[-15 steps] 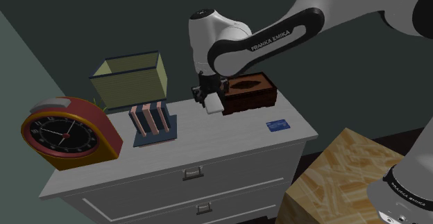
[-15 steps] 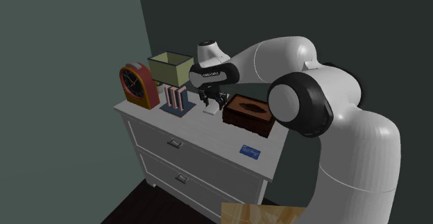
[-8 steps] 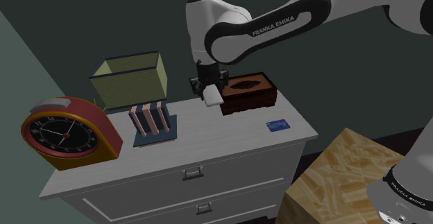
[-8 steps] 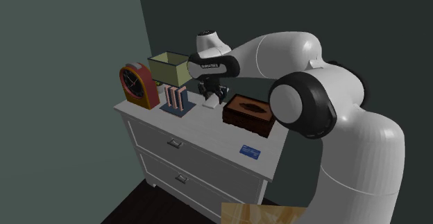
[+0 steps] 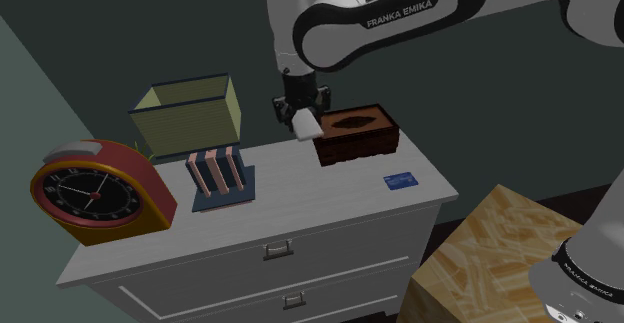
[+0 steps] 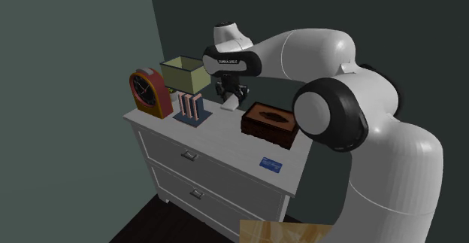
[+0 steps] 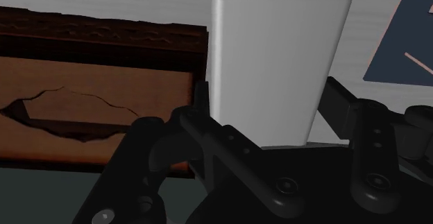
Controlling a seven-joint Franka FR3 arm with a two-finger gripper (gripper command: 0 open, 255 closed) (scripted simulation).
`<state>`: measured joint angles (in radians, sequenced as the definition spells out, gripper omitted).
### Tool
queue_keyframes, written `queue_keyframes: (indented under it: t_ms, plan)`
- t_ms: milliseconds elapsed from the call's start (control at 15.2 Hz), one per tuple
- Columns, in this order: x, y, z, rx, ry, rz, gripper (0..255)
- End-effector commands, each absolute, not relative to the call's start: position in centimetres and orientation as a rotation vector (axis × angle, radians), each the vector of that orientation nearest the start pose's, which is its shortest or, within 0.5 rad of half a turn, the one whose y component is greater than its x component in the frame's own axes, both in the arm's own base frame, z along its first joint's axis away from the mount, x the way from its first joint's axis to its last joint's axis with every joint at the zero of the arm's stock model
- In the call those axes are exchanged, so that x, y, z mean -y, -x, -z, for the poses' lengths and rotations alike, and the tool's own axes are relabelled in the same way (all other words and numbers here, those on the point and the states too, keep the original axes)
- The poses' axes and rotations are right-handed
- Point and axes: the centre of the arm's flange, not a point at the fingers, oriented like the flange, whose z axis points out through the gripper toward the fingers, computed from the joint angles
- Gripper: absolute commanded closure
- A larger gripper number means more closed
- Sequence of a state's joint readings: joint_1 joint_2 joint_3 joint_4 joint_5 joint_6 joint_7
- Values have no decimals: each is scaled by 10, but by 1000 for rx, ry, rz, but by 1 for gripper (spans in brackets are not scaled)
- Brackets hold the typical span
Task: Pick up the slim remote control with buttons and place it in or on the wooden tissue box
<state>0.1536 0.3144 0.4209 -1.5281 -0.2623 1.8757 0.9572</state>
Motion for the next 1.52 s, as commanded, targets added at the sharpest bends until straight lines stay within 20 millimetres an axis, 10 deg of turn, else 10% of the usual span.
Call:
queue_keyframes:
  t_ms: [0,726,1452]
  plan:
    - [-292,-575,-499,-529,3138,211,255]
    - [-144,-550,-502,-529,3138,211,255]
    - [-144,-550,-444,-529,3138,211,255]
